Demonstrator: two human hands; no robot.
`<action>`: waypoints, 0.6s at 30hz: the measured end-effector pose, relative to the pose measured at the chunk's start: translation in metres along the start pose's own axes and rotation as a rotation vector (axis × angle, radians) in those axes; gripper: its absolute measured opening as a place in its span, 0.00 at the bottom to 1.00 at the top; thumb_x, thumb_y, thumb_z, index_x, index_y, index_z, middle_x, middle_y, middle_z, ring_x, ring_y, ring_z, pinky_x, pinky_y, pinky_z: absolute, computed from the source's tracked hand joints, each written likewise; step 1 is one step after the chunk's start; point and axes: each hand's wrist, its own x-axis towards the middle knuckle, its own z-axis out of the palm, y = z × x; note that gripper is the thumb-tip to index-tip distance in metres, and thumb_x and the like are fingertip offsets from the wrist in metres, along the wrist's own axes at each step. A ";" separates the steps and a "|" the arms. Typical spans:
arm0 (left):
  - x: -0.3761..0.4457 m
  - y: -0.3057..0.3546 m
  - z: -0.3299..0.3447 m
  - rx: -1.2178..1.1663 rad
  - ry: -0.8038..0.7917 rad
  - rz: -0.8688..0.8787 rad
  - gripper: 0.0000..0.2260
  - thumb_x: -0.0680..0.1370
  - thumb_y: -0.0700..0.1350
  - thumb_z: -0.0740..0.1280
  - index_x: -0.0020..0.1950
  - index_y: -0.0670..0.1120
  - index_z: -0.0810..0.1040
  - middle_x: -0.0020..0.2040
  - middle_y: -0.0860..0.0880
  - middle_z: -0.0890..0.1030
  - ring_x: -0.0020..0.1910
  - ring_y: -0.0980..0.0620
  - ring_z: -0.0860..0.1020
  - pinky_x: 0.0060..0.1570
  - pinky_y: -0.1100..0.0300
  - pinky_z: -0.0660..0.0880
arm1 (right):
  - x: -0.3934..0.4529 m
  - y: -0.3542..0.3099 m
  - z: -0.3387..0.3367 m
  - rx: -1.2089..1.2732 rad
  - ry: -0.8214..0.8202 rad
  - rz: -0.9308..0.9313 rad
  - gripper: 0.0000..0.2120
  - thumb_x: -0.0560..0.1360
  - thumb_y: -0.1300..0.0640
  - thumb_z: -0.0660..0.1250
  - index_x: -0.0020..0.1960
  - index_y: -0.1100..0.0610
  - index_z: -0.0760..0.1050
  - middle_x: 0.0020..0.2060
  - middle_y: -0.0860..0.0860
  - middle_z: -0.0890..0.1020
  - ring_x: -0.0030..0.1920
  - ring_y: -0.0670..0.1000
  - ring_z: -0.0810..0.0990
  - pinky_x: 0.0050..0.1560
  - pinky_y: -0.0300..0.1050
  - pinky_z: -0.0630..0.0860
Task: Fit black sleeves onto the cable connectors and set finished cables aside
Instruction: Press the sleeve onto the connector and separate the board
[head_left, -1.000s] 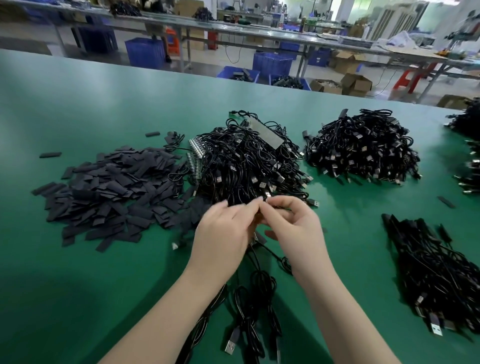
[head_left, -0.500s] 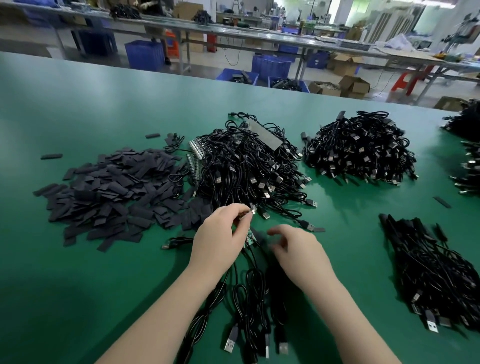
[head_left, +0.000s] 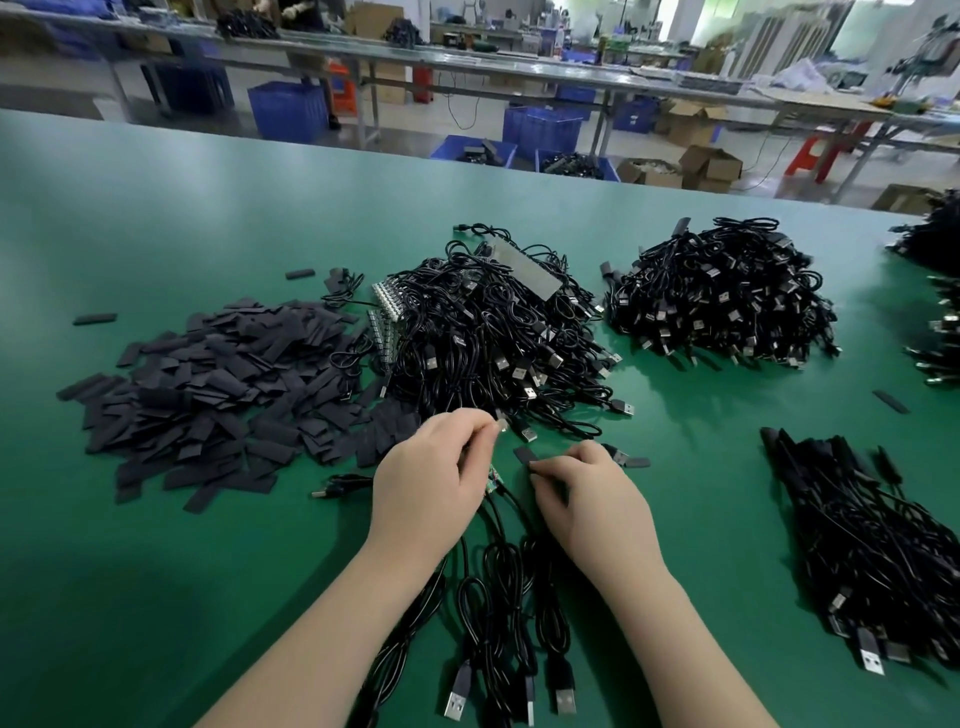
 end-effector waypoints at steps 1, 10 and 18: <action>0.001 0.000 -0.003 -0.009 0.034 -0.004 0.10 0.82 0.53 0.59 0.48 0.54 0.79 0.39 0.57 0.78 0.32 0.56 0.75 0.27 0.63 0.71 | -0.001 0.004 -0.001 0.008 0.016 0.021 0.10 0.78 0.46 0.66 0.56 0.46 0.82 0.47 0.45 0.75 0.48 0.50 0.78 0.38 0.43 0.73; 0.006 0.004 -0.018 0.095 0.178 0.184 0.12 0.81 0.50 0.60 0.49 0.48 0.83 0.39 0.55 0.80 0.28 0.57 0.74 0.24 0.59 0.72 | 0.005 -0.001 0.001 0.050 -0.002 0.102 0.14 0.77 0.41 0.67 0.60 0.44 0.81 0.50 0.43 0.74 0.52 0.48 0.76 0.43 0.42 0.73; -0.004 0.010 0.001 0.005 -0.153 0.148 0.07 0.79 0.47 0.67 0.54 0.50 0.84 0.47 0.57 0.82 0.43 0.59 0.80 0.40 0.61 0.78 | 0.002 0.009 -0.007 0.210 -0.043 0.083 0.10 0.76 0.54 0.71 0.57 0.49 0.80 0.49 0.43 0.79 0.50 0.45 0.76 0.48 0.35 0.67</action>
